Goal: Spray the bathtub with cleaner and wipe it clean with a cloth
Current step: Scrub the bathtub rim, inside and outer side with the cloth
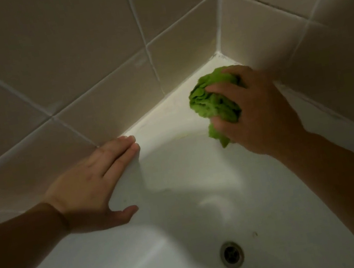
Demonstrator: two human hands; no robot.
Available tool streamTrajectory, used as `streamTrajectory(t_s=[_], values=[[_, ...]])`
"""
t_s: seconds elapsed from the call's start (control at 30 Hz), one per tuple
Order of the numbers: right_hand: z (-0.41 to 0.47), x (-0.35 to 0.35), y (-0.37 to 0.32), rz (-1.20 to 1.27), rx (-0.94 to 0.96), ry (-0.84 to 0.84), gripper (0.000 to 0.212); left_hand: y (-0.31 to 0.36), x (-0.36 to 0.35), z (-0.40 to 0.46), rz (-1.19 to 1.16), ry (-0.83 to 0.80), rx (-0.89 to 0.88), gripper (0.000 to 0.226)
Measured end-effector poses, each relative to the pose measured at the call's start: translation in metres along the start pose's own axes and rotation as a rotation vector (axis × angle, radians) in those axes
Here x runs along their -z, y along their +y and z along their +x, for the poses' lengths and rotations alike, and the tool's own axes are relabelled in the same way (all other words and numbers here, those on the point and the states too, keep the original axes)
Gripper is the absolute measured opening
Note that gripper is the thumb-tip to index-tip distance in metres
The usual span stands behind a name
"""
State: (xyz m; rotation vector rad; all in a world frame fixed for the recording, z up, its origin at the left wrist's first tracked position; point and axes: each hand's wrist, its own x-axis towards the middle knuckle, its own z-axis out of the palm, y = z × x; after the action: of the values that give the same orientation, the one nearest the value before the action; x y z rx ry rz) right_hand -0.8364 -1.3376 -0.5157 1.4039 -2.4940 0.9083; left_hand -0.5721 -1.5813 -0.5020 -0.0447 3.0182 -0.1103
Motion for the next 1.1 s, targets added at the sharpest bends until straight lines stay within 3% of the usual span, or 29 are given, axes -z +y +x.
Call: streamTrajectory(t_s=[0.17,0.37,0.63,0.87,1.1], values=[[0.025,-0.011,0.002,-0.080,-0.124,0.050,0.048,0.003,-0.001,0.002,-0.009,0.022,-0.004,0.118],[0.018,-0.017,-0.014,0.021,0.081,-0.079,0.052,0.004,-0.001,0.005,0.003,0.031,-0.005,0.119],[0.031,-0.019,-0.005,-0.104,-0.027,0.039,0.047,0.004,-0.004,0.008,-0.027,0.049,-0.010,0.119],[0.014,-0.018,-0.020,0.034,0.074,-0.048,0.054,0.005,-0.002,0.012,-0.034,0.053,-0.016,0.117],[0.017,-0.003,0.008,-0.104,0.012,0.107,0.041,0.004,-0.003,0.016,-0.058,0.067,-0.038,0.121]])
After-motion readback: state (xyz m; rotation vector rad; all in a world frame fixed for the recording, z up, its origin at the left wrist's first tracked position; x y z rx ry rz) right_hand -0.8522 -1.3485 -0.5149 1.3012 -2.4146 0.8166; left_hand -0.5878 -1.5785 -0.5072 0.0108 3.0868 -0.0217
